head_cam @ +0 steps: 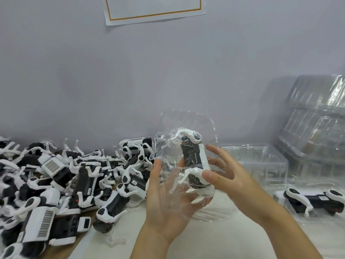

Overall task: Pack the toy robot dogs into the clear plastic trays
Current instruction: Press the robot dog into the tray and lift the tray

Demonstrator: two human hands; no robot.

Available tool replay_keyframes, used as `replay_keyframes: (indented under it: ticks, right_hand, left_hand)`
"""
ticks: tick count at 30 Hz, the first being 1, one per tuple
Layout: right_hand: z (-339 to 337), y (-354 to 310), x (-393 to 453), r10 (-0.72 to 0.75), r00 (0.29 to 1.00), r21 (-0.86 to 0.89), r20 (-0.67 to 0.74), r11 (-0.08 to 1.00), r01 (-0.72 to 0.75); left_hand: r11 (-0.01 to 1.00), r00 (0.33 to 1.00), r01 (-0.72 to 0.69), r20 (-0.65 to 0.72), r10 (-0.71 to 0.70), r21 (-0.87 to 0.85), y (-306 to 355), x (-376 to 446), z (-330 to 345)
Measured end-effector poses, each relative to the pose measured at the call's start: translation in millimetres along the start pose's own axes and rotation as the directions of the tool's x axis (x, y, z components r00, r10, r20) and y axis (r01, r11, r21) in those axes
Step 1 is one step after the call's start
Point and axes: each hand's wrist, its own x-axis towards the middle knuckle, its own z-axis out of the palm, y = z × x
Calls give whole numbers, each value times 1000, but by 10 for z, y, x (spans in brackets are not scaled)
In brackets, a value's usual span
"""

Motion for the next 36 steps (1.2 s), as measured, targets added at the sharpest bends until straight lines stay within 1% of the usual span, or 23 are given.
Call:
replay_keyframes:
  ticks: [3,5,8,10,11,13,16,18,20,22,23,24,25,26,28,29,30,31,32,33,34,35,36]
  right_hand:
    - [-25,38,11,5,1000,-10,30,1000,-5]
    - [-45,62,18,15,1000,17,27,1000,-16]
    - [-107,43,8,39,997,80,-65,996,-34]
    - [-187,-2,-6,30,988,98,-151,995,-15]
    - [-236,-32,-12,19,980,110,-199,994,3]
    - [-335,-109,-27,-2,952,142,-305,989,47]
    - [-457,-241,-67,-23,901,152,-434,983,98]
    - [-516,-309,-105,-44,884,117,-465,987,110]
    - [-528,-356,-125,-66,884,88,-463,989,120]
    - [-499,-383,-125,-86,887,59,-454,990,127]
    - [-471,-388,-120,-93,889,45,-447,991,126]
    - [-437,-387,-112,-96,893,34,-440,992,124]
    - [-404,-382,-104,-95,897,28,-432,993,119]
    - [-373,-372,-97,-92,901,24,-425,993,113]
    - [-319,-351,-83,-82,910,21,-407,995,99]
    - [-300,-341,-76,-77,914,20,-398,996,92]
    - [-287,-332,-71,-73,916,17,-394,996,87]
    - [-276,-324,-68,-72,917,11,-393,996,83]
    - [-269,-317,-66,-74,917,2,-392,997,81]
    - [-263,-311,-67,-75,918,-6,-390,997,79]
    - [-256,-307,-67,-76,919,-14,-387,997,77]
    - [-251,-304,-69,-79,921,-22,-383,997,76]
    - [-247,-302,-70,-82,922,-30,-379,997,76]
  left_hand:
    - [999,1000,-7,-25,9,49,19,-10,10]
    - [994,997,-32,-65,39,106,38,-24,32]
    - [949,980,-69,-157,122,307,123,-71,47]
    - [866,973,-74,-153,171,494,210,-135,68]
    - [799,978,-72,-117,175,597,255,-166,88]
    - [613,986,-74,-33,161,787,329,-215,131]
    - [337,990,0,-47,131,942,373,-217,143]
    - [151,989,88,-104,104,985,366,-218,150]
    - [-65,984,172,-170,47,983,322,-217,180]
    - [-289,979,197,-202,14,937,211,-186,185]
    - [-377,978,196,-207,12,905,144,-164,186]
    - [-432,979,188,-203,10,882,83,-144,187]
    - [-456,983,165,-182,6,875,34,-126,185]
    - [-449,988,137,-154,0,883,4,-108,179]
    - [-371,992,123,-121,29,921,6,-82,186]
    - [-325,988,143,-119,93,935,33,-75,199]
    - [-298,974,173,-119,193,939,70,-66,206]
    - [-296,942,213,-115,315,931,109,-61,200]
    - [-306,893,268,-116,435,914,155,-62,203]
    - [-288,838,329,-138,528,899,206,-64,200]
    - [-242,797,394,-198,571,887,257,-67,180]
    - [-197,777,458,-283,563,867,296,-79,169]
    - [-175,772,521,-374,515,835,315,-100,171]
